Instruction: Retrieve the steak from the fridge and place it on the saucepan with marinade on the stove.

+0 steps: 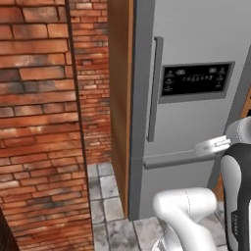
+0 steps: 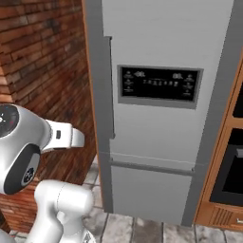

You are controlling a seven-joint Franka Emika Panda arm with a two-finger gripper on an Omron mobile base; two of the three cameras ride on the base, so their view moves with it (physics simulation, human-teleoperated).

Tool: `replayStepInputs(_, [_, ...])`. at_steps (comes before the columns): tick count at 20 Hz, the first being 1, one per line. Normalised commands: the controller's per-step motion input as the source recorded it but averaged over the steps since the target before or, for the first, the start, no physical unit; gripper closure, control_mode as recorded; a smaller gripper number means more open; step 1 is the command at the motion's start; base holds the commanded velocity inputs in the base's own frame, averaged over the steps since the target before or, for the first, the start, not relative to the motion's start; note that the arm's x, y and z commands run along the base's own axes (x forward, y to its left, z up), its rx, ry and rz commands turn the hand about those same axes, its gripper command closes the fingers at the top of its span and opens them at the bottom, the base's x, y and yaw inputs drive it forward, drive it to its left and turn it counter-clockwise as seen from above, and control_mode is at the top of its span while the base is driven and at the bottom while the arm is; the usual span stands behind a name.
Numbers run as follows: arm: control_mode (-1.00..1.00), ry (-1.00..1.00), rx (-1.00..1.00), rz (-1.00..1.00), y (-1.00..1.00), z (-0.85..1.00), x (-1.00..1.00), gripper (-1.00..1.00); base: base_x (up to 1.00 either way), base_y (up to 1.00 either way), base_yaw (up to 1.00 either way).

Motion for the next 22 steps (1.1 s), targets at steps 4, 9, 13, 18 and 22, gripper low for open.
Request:
replayStepInputs(4, [1.0,0.0,0.0,0.0,0.0,0.0,0.0,-1.0,0.0,-0.01,-0.29])
replayStepInputs(9, [1.0,0.0,0.0,0.0,0.0,0.0,0.0,-1.0,0.02,0.09,-0.09])
replayStepInputs(13, [1.0,0.0,0.0,0.0,0.0,0.0,0.0,-1.0,0.0,0.0,0.0])
replayStepInputs(18, [1.0,0.0,0.0,0.0,0.0,0.0,0.0,-1.0,0.0,0.0,0.0])
replayStepInputs(22, [1.0,0.0,0.0,0.0,0.0,0.0,0.0,-1.0,0.0,0.0,0.04])
